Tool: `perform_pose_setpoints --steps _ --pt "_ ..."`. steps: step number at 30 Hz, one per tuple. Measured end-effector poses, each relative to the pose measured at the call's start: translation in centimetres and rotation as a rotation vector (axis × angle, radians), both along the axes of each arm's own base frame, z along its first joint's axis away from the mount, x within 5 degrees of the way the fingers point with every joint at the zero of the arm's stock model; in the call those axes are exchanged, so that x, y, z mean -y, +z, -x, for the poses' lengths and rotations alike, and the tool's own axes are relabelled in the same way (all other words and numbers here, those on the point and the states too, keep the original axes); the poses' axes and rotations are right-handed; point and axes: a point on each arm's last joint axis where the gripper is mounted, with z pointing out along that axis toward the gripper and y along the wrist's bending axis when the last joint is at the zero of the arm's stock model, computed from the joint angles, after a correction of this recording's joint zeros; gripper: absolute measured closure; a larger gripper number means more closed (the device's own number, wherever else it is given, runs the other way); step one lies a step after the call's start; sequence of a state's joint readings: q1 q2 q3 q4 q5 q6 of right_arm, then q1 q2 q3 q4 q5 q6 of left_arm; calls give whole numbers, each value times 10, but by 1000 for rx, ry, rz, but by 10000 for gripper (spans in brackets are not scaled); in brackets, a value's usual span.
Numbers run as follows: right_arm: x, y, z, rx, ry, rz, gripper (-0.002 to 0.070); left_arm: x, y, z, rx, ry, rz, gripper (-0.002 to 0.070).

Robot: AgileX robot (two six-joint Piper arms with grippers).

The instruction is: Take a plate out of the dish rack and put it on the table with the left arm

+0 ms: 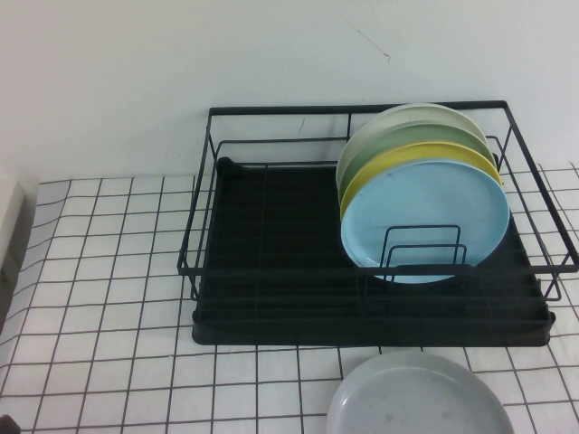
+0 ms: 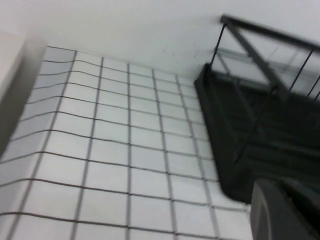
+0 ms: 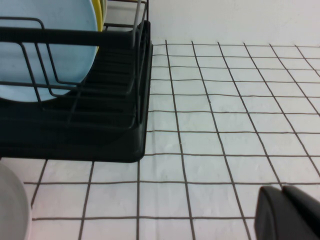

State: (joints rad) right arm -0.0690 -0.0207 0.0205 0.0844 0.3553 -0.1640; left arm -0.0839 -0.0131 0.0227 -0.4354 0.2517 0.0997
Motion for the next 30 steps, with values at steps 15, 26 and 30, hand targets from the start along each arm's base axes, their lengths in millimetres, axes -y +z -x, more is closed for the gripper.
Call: perform_pose_setpoints --steps 15,26,30 --pt "0 0 0 0 0 0 678 9 24 -1 -32 -37 361 678" --pt "0 0 0 0 0 0 678 28 103 -44 -266 -288 4 678" --pt "0 0 0 0 0 0 678 39 128 -86 -319 -456 -153 678"
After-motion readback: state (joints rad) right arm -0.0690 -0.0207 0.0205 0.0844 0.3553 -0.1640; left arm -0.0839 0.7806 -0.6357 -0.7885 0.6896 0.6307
